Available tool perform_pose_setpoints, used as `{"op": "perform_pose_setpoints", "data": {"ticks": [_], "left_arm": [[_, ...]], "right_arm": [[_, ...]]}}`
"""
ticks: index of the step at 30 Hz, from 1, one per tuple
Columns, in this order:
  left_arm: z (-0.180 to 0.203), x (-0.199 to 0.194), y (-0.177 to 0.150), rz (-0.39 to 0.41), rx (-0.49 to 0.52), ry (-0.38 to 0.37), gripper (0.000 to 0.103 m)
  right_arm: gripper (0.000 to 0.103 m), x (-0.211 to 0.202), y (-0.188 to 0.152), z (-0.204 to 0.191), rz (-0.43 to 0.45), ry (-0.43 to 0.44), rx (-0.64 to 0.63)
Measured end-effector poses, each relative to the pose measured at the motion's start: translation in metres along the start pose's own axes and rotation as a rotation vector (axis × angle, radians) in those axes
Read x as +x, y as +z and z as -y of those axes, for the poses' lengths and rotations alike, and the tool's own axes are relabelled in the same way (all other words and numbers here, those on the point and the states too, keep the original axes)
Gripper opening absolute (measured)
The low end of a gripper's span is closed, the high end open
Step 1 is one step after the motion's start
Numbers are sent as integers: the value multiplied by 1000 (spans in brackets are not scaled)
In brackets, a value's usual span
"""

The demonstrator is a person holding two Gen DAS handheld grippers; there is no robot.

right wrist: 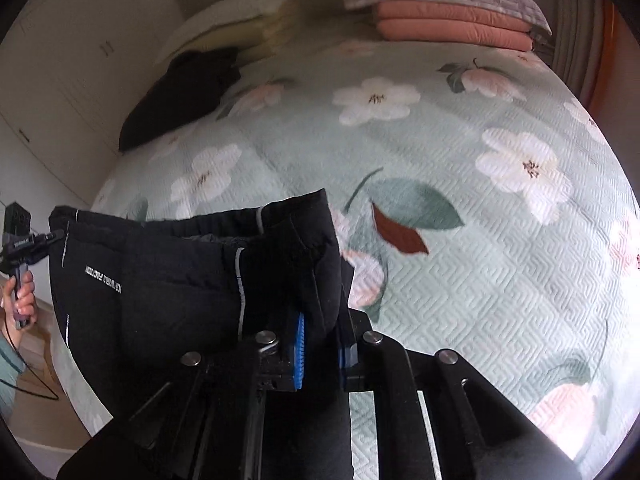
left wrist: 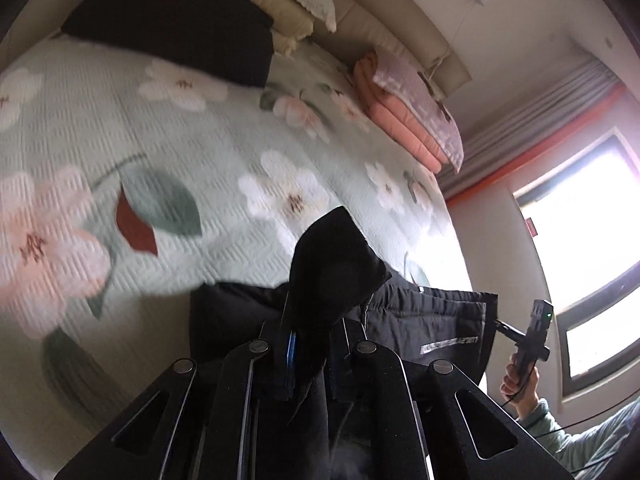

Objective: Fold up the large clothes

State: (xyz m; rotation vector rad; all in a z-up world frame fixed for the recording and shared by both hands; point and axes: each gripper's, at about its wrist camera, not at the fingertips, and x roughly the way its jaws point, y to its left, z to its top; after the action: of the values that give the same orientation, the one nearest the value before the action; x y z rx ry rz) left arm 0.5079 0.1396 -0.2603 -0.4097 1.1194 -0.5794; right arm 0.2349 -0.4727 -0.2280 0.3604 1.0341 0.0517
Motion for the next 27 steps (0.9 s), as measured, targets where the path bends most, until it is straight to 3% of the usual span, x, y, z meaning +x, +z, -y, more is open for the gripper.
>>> {"op": "perform_pose_setpoints", "data": {"ticks": [3, 7, 8, 11, 13, 16, 19, 22, 24, 27], "left_arm": [[-26, 38, 14, -27, -42, 59, 12], [-86, 115, -3, -163, -143, 137, 14], [-97, 127, -10, -182, -177, 128, 17], [-117, 128, -17, -144, -273, 47, 17], [-121, 121, -17, -136, -315, 23, 17], [-93, 99, -11, -134, -215, 128, 24], [-48, 59, 1, -85, -82, 216, 35], [-2, 20, 7, -37, -6, 240, 41], [32, 5, 2, -24, 66, 245, 44], [86, 3, -18, -38, 210, 320, 49]], "right_arm": [[14, 52, 15, 9, -60, -63, -10], [14, 147, -1, 20, -232, -128, 17], [15, 156, -5, 20, -249, -140, 23], [19, 160, -7, 17, -240, -191, 42], [30, 156, -6, 17, -258, -222, 43], [50, 129, 3, 10, -262, -291, 29], [51, 73, 9, -9, -170, -295, 4], [56, 21, 10, -46, -118, -302, -36], [57, 4, 3, -78, -115, -276, -72], [59, 1, -10, -129, -130, -246, -139]]}}
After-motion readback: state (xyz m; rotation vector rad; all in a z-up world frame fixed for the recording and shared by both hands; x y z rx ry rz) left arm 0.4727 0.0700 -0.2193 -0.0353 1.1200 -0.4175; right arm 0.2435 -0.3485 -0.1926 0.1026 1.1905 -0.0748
